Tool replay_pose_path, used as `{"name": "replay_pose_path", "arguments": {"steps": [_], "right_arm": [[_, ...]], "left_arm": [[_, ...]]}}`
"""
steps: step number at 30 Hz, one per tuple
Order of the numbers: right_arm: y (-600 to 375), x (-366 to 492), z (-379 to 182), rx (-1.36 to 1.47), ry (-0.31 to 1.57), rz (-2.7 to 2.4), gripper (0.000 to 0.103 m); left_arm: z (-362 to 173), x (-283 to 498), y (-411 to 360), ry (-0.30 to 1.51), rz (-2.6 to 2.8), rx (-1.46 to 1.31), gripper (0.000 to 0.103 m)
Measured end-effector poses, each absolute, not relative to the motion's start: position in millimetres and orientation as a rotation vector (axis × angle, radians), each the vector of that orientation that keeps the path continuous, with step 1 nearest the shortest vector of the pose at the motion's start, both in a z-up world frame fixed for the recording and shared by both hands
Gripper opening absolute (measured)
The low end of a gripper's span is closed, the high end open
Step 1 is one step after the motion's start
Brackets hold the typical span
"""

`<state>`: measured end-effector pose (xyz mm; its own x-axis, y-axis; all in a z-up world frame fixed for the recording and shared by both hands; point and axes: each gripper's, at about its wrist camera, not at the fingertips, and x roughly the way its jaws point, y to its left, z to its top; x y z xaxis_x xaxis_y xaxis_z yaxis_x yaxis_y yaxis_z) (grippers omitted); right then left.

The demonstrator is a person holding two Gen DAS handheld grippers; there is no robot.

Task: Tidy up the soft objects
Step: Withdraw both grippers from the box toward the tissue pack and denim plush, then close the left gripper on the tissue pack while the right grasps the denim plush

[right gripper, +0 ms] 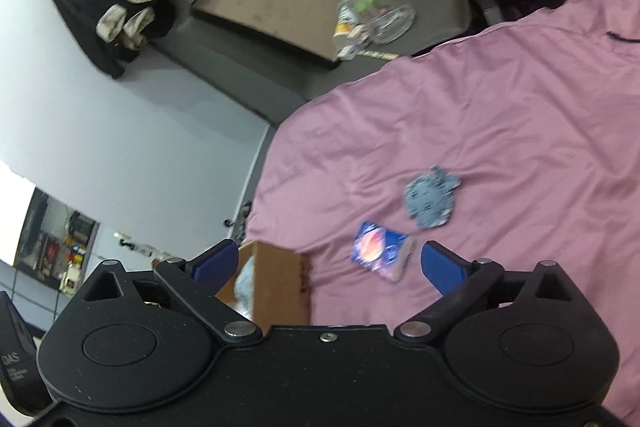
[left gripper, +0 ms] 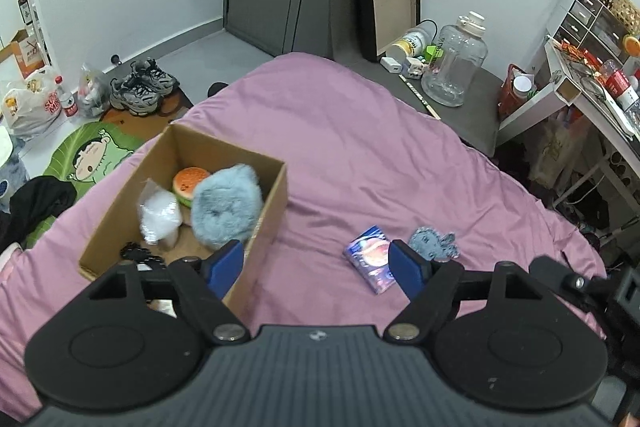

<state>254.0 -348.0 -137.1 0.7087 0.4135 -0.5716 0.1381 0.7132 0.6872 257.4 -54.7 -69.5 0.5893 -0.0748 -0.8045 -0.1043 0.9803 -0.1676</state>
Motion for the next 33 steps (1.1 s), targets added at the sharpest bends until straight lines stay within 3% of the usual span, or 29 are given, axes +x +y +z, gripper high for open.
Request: {"name": "replay_pose_path", "arguments": {"steps": [2, 25, 30, 33], "right_arm": [[-354, 256, -139, 0.745, 0.788, 0.145, 0.103], [-366, 300, -190, 0.672, 0.864, 0.07, 0.102], [-364, 316, -213, 0.673, 0.912, 0.068, 0.088], [-364, 324, -226, 0.698, 0.937, 0.051, 0.084]], "left_arm": [[-72, 262, -63, 0.95, 0.016, -0.209, 0.078], [-156, 323, -114, 1.024, 0.084, -0.27, 0.078], [-183, 333, -117, 1.056, 0.108, -0.31, 0.078], [-197, 339, -119, 1.073, 0.114, -0.319, 0.078]]}}
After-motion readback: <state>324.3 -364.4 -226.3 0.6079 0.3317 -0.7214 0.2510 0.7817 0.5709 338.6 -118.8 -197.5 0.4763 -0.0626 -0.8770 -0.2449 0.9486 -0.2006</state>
